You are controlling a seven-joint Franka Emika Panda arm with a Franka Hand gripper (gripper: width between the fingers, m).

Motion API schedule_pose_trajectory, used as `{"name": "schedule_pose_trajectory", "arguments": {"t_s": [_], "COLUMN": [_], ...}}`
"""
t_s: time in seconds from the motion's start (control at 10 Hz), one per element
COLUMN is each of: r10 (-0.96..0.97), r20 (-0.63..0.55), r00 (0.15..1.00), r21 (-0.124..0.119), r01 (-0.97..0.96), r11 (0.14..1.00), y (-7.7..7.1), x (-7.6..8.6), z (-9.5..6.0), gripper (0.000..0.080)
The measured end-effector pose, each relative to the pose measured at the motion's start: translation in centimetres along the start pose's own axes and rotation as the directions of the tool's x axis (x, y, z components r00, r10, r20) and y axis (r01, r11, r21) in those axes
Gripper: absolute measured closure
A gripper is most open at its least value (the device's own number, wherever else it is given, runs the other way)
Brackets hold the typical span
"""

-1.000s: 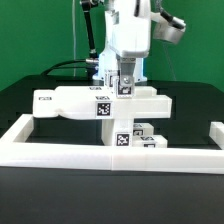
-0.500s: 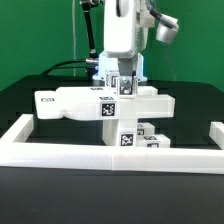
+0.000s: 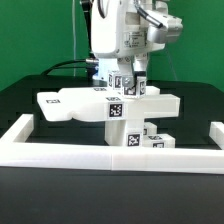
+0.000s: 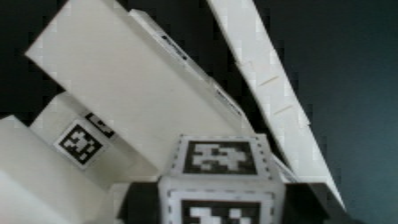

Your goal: Assemble chair

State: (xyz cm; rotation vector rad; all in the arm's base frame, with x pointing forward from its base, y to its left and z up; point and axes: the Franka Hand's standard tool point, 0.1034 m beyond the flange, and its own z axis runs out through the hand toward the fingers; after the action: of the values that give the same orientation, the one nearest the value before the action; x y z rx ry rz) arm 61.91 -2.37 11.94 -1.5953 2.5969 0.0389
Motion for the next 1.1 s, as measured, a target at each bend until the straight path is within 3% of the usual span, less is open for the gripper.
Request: {"name": "schedule_pose_trajectory", "arguments": {"t_s": [0.1, 0.2, 0.3, 0.4, 0.6, 1.1], "r10": [-0.023, -0.054, -0.070, -0.123, -0.351, -0.766], "r20": [0.000, 0.000, -0.001, -0.002, 0.000, 0.001], "r00": [1.000, 0.999, 0.998, 0.992, 0.936, 0.643], "r21": [0.000, -0.001, -0.003, -0.008, -0.009, -0.009], "r01": [0.023, 0.054, 0.070, 0.123, 0.351, 0.766], "r11": [1.000, 0.999, 0.998, 0.992, 0.936, 0.643], "y": [0.02, 0.04, 0.15, 0.39, 0.36, -0.01], "x": [-0.02, -0.05, -0.17, -0.41, -0.48, 0.17], "z": [0.02, 0.04, 0.13, 0.32, 0.32, 0.27], "gripper": [0.0449, 0.0449, 0.0248, 0.0171, 0.0154, 0.0151]}}
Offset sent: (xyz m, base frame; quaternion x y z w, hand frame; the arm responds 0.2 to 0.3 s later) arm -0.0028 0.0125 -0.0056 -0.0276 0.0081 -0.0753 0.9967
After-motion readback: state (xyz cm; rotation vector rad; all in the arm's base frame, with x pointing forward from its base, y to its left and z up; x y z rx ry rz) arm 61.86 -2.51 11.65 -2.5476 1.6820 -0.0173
